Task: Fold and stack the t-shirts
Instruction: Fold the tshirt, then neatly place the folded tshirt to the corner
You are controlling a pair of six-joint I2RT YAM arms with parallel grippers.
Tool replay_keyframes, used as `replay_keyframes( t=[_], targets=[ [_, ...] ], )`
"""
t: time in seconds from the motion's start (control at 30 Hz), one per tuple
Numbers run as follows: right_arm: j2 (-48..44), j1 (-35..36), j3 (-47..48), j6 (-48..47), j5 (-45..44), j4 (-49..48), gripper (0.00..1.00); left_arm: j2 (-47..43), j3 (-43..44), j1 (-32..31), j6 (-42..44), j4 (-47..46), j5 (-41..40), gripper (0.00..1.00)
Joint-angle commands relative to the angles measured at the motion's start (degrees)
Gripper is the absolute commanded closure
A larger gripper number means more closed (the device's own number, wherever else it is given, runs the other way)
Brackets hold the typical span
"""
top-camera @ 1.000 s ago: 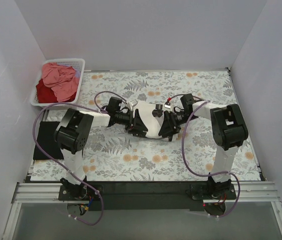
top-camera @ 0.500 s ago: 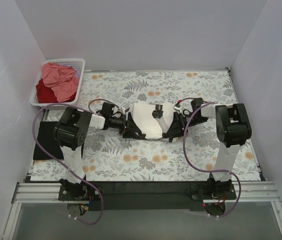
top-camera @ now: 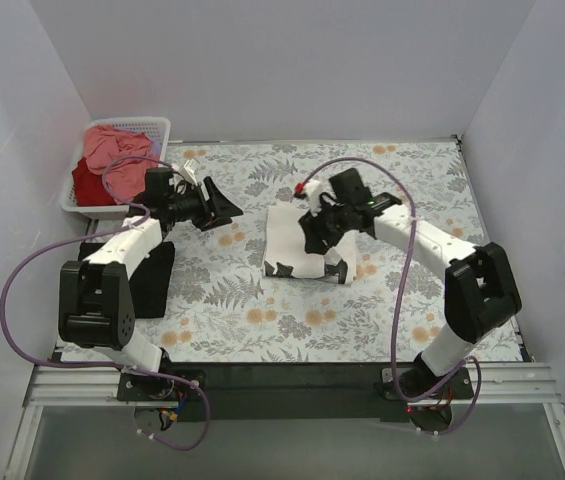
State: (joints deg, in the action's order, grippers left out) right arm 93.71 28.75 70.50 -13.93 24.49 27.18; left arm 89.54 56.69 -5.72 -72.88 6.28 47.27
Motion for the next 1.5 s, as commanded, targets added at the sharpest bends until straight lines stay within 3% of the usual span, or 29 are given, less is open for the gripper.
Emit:
replay_keyframes(
  t=[0.0, 0.13, 0.33, 0.5, 0.9, 1.03, 1.13, 1.17, 1.33, 1.47],
  targets=[
    [1.5, 10.7, 1.4, -4.3, -16.8, -4.8, 0.45, -1.8, 5.3, 0.7, 6.0, 13.7, -16.8, 0.42],
    [7.7, 20.1, 5.9, -4.0, -26.5, -5.4, 0.47, -3.0, 6.5, 1.2, 8.2, 17.4, -22.8, 0.38],
    [14.6, 26.3, 11.6, -2.9, -29.3, -5.9, 0.45, -1.9, 5.4, 3.9, 7.7, 18.6, -23.3, 0.38],
    [18.2, 27.9, 13.7, -2.2, -29.3, -6.2, 0.44, 0.6, 6.2, 8.3, 5.8, 18.8, -19.9, 0.37],
    [23.5, 28.1, 14.6, -1.7, -30.2, -6.3, 0.46, 0.3, 5.4, 8.6, 5.3, 18.5, -18.3, 0.37],
    [24.1, 27.7, 13.2, -1.2, -28.7, -6.3, 0.58, 1.4, 4.5, 8.6, 4.4, 18.0, -17.2, 0.37],
    [23.7, 26.6, 12.8, -0.2, -26.3, -6.2, 0.83, 2.0, 3.3, 8.6, 3.5, 16.5, -15.5, 0.37],
    [23.3, 26.3, 12.8, 0.1, -25.8, -6.2, 0.98, 2.3, 3.2, 8.6, 3.0, 15.5, -15.3, 0.37],
    [18.0, 23.8, 13.3, 0.5, -19.1, -6.6, 0.99, 3.7, 0.7, 7.3, -0.9, 12.4, -13.0, 0.35],
    [14.8, 22.8, 12.6, 0.4, -15.7, -7.9, 0.99, 4.2, -2.6, 5.7, -7.4, 5.6, -11.5, 0.25]
  ],
)
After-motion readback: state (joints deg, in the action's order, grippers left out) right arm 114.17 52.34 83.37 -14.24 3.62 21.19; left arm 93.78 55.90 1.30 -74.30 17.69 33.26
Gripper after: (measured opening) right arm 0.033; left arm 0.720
